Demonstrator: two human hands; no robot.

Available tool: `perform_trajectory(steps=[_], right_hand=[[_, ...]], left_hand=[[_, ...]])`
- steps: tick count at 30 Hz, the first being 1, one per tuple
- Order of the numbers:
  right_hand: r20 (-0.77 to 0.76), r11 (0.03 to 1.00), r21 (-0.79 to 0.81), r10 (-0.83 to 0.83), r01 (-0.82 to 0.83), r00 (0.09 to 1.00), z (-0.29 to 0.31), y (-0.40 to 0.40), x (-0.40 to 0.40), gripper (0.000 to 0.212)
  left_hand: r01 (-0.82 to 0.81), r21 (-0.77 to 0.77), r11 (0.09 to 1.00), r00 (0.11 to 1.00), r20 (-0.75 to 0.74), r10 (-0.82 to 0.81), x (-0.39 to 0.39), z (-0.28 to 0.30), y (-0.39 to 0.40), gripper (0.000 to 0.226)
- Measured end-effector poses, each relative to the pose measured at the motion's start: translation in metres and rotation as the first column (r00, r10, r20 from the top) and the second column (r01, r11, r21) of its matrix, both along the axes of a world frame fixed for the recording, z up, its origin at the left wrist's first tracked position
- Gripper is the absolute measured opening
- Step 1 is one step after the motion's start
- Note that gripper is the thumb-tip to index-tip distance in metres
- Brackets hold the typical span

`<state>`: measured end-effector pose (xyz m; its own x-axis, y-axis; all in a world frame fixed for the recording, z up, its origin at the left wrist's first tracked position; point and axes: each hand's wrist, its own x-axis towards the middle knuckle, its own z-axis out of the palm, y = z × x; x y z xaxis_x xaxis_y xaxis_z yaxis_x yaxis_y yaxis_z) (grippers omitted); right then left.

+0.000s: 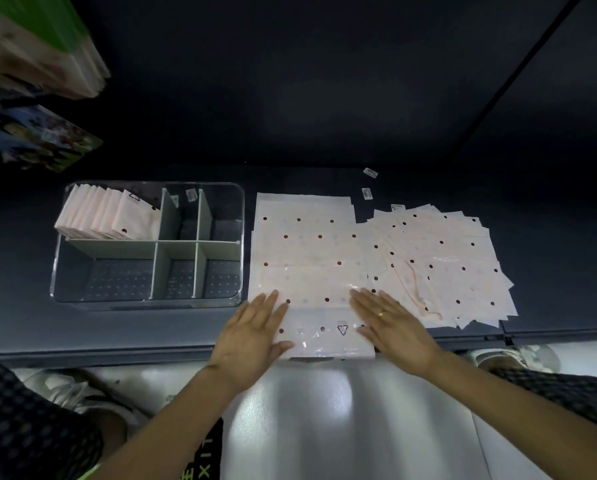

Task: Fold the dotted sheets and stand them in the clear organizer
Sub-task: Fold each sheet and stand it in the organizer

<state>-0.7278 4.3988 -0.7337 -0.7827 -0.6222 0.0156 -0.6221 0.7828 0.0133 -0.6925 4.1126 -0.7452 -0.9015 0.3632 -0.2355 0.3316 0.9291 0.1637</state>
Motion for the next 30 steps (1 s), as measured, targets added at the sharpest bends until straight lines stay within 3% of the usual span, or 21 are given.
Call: perform_trajectory(steps=[2,4,6,12,15,19,22,25,27,30], right_hand=[[-0.009,1.0,0.009,-0.006,0.006,1.0,0.005,0.015,0.0,0.055],[-0.048,0.998,-0.056,-0.024,0.021,0.999,0.012,0.016,-0.003,0.03],[-0.049,0.982,-0.18,-0.06,0.051,0.997,0.016,0.003,-0.011,0.021],[0.02,0.952,-0.304,-0.033,0.038,0.999,0.014,-0.039,-0.025,0.024],[-0.026,0.967,-0.251,0.047,-0.052,0.999,0.008,-0.042,-0.03,0.021],[-0.046,0.991,-0.091,0.098,-0.102,0.994,0.007,-0.041,-0.033,0.034],[-0.022,0.99,-0.105,0.09,-0.092,0.996,0.01,-0.042,-0.035,0.033],[0.103,0.98,-0.2,0.044,-0.022,0.994,0.018,-0.043,-0.036,0.011],[0.264,0.981,-0.186,0.006,0.045,0.965,0.025,-0.038,-0.033,0.019],[0.543,0.977,-0.168,-0.016,0.128,0.84,0.041,-0.028,-0.027,0.018]], left_hand=[[-0.037,-0.004,0.999,0.999,-0.014,0.037,0.006,0.003,-0.012,0.073],[-0.055,-0.001,0.998,0.998,-0.011,0.055,0.009,0.006,-0.014,0.077],[-0.084,0.028,0.996,0.996,-0.006,0.084,0.008,0.008,-0.008,0.076],[-0.14,0.087,0.986,0.99,0.008,0.139,0.003,0.012,0.0,0.068],[-0.155,0.108,0.982,0.987,-0.014,0.157,-0.002,0.015,0.004,0.06],[-0.17,0.1,0.98,0.983,-0.052,0.176,-0.008,0.017,0.007,0.053],[-0.156,0.121,0.98,0.984,-0.066,0.165,-0.014,0.022,0.01,0.05],[-0.123,0.176,0.977,0.992,-0.008,0.127,-0.019,0.026,0.008,0.06],[-0.096,0.171,0.981,0.994,0.06,0.087,-0.023,0.029,0.005,0.069],[-0.094,0.164,0.982,0.982,0.176,0.065,-0.028,0.038,0.002,0.065]])
